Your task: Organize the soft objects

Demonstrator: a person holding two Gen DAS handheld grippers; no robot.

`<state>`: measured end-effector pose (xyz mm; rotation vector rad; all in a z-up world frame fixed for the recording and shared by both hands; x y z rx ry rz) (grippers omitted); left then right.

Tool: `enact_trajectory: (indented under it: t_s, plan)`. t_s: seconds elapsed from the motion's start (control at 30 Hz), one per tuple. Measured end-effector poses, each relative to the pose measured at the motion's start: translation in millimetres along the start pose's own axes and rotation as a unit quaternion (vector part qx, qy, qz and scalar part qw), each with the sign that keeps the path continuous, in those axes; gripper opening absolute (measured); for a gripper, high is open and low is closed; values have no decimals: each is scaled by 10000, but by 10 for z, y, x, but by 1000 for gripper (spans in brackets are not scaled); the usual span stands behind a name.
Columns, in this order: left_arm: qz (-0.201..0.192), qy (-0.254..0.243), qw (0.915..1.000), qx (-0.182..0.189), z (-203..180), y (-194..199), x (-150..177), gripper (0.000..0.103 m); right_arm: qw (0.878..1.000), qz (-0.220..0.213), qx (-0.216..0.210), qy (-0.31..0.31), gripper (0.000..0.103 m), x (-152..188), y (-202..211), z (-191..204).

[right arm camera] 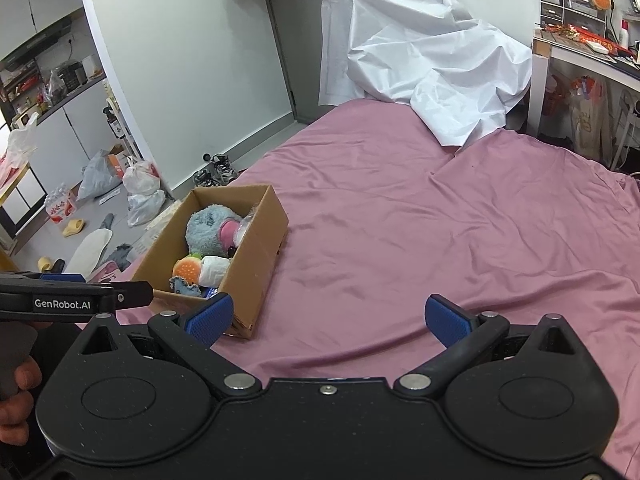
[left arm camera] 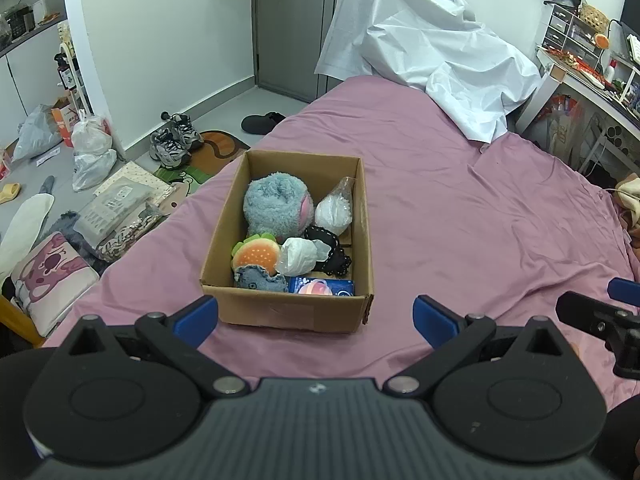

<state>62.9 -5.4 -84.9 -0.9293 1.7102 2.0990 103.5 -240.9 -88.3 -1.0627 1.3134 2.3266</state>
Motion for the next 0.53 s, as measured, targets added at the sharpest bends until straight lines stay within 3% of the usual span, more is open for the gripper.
enact_trajectory:
  t_s: [0.53]
  plan:
    - [-8,-64,9999,150,2,-57,-5,103,9998,-3,-36,-197,103,5,-66,-56]
Point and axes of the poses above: each gripper's, at about its wrist camera, not at the fingertips, and y roughly against the way its jaws point, z to its left, x to its underside, the point moved 4 cm from there along -y, roughly the way its jaws point, and after that the axes turned 10 degrees about -x, right-handed, at the moved point
